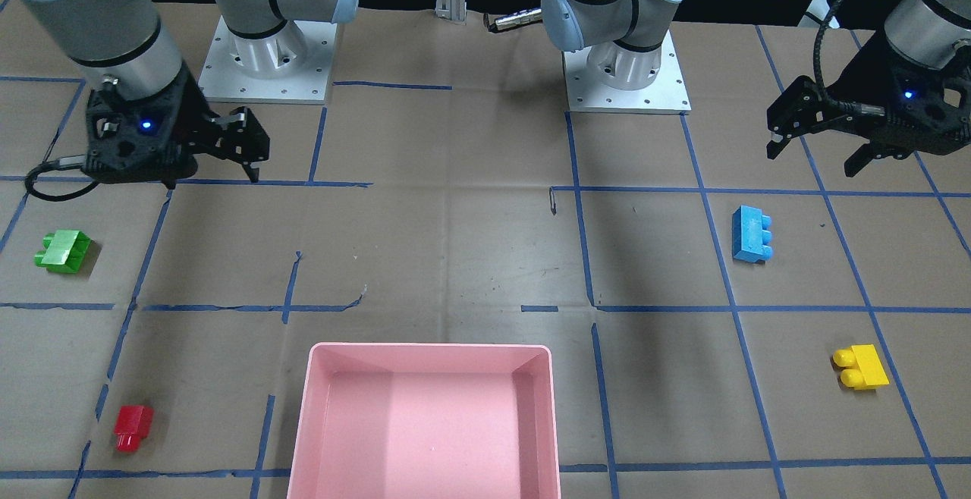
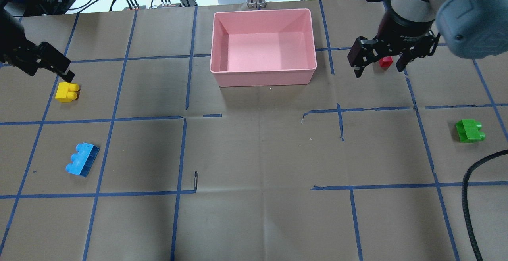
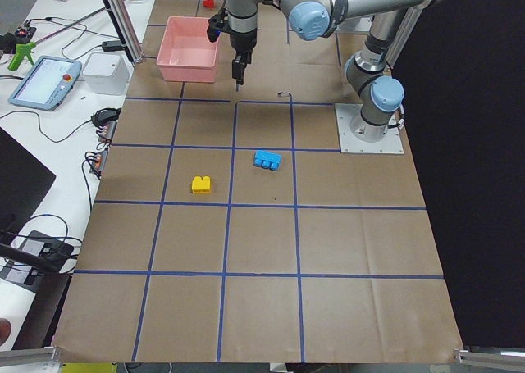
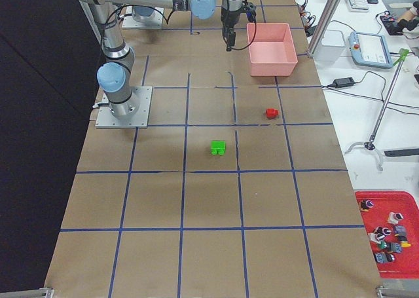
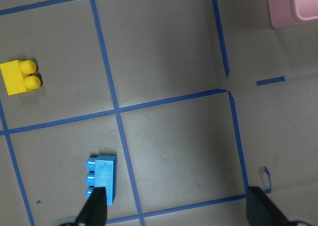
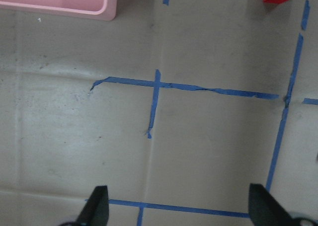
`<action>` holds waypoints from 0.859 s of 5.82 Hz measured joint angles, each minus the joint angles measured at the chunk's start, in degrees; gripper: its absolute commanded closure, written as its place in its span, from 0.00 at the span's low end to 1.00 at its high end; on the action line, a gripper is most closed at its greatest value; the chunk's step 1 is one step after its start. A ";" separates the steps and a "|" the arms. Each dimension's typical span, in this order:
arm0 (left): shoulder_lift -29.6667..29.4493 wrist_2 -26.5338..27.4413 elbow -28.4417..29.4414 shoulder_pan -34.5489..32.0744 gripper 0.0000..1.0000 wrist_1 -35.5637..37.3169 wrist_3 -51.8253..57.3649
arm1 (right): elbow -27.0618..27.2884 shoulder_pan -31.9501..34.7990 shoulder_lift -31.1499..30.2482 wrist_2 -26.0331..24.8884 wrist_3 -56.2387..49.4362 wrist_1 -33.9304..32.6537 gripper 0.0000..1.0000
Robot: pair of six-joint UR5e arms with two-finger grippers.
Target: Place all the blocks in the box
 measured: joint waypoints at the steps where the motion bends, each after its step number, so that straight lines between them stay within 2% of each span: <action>1: 2.18 -0.11 -3.43 5.31 0.01 0.16 8.05 | 0.04 -7.21 0.12 0.05 -6.93 -0.01 0.00; 3: 4.60 -0.34 -8.97 14.37 0.01 1.09 18.76 | 0.14 -20.01 0.92 0.17 -16.40 -0.28 0.00; 4: 3.80 -0.51 -9.85 15.82 0.01 2.70 17.09 | 1.03 -24.25 1.77 0.25 -18.57 -1.66 0.00; 5: 1.86 -1.07 -10.33 16.23 0.01 5.05 12.04 | 4.48 -27.74 2.65 0.44 -21.34 -8.06 0.00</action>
